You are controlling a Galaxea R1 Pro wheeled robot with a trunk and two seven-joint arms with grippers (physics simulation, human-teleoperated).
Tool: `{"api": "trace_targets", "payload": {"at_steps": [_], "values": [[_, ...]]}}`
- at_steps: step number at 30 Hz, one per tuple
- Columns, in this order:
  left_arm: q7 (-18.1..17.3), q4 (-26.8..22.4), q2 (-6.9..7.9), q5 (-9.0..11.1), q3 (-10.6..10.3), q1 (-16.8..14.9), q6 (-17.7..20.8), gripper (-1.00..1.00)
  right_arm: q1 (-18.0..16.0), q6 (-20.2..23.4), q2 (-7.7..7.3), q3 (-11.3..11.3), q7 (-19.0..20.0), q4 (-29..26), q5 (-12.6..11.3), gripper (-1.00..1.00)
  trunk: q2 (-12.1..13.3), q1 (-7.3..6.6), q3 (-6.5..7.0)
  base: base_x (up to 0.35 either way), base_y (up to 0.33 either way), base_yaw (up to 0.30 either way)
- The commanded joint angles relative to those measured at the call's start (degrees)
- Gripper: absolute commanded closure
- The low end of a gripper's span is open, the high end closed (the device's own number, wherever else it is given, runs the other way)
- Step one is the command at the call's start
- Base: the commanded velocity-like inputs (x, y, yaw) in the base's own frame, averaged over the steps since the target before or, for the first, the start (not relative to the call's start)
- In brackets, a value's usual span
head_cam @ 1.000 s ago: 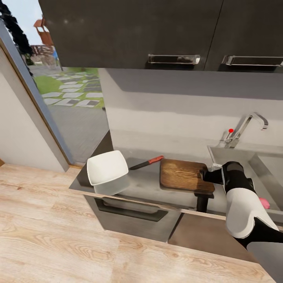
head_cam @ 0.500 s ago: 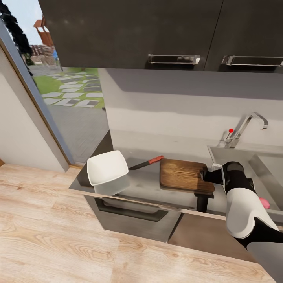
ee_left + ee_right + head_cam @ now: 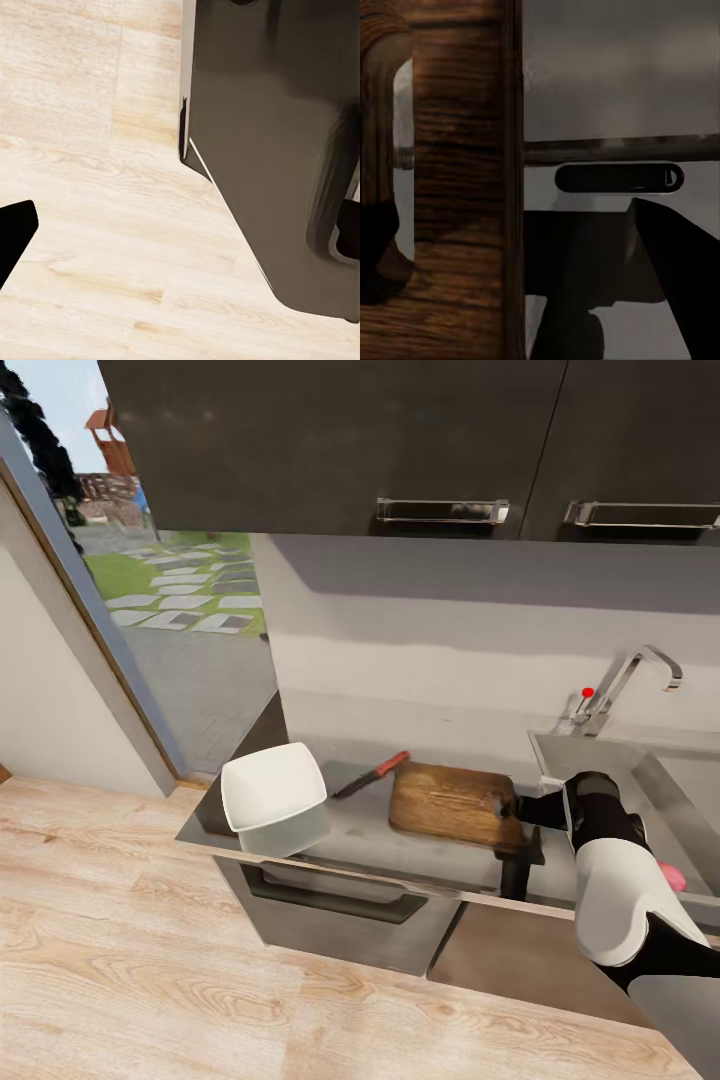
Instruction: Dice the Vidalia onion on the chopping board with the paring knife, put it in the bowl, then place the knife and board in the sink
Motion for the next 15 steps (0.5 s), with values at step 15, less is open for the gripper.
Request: {"api": "trace_targets", "payload": {"at_steps": [15], "values": [[0.0, 0.0, 0.01, 0.6, -0.4, 0.0, -0.1, -1.00, 0.0, 0.2, 0.04, -0.2, 0.4, 0.6, 1.6, -1.00, -0.1, 0.04, -0.11, 0.000, 0.000, 0.000]]}}
